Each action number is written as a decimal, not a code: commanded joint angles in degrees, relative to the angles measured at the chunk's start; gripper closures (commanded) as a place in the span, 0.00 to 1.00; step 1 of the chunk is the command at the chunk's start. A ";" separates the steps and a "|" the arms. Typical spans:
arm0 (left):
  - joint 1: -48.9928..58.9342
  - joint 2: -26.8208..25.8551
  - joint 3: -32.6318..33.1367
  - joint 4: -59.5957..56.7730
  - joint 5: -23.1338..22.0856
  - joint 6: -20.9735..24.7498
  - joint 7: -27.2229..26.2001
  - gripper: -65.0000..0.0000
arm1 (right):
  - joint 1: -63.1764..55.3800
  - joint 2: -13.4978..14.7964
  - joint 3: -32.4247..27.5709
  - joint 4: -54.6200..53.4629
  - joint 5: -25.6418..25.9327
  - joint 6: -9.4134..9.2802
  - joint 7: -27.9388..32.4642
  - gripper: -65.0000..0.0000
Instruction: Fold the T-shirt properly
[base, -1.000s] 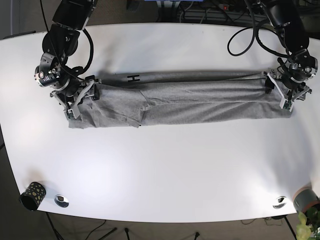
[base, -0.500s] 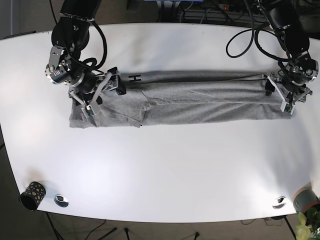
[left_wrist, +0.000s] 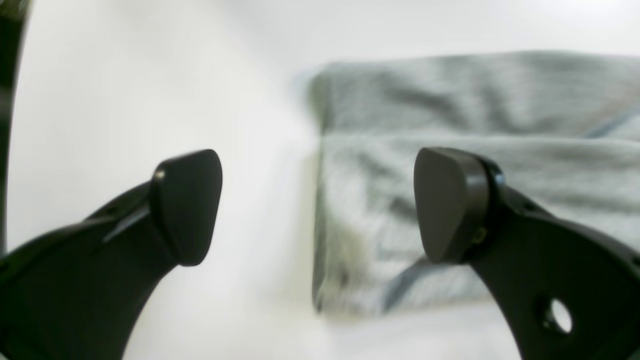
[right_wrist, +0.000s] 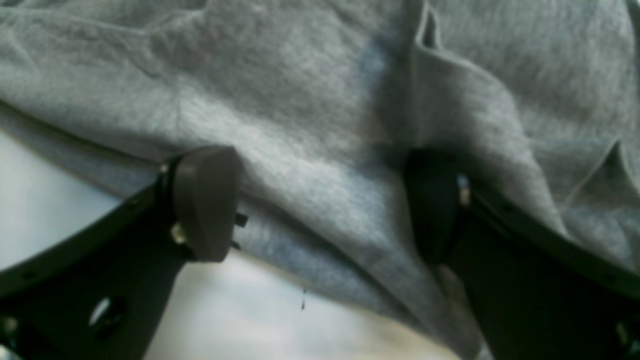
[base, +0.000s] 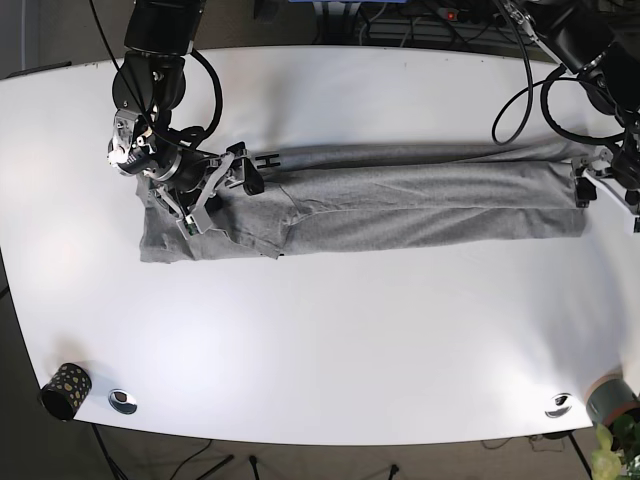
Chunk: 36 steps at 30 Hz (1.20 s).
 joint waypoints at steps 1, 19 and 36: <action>-2.20 -2.22 -1.46 -2.67 -1.20 -0.03 -0.29 0.13 | 0.69 0.53 0.12 0.67 0.02 0.18 -0.33 0.25; -1.67 -7.23 2.85 -17.88 -17.91 -0.03 3.58 0.13 | 0.69 0.44 0.12 0.76 0.46 0.27 -0.33 0.25; -1.50 -9.25 3.12 -26.49 -18.00 -0.03 3.40 0.30 | 1.13 0.27 0.38 0.76 0.46 0.27 -0.33 0.25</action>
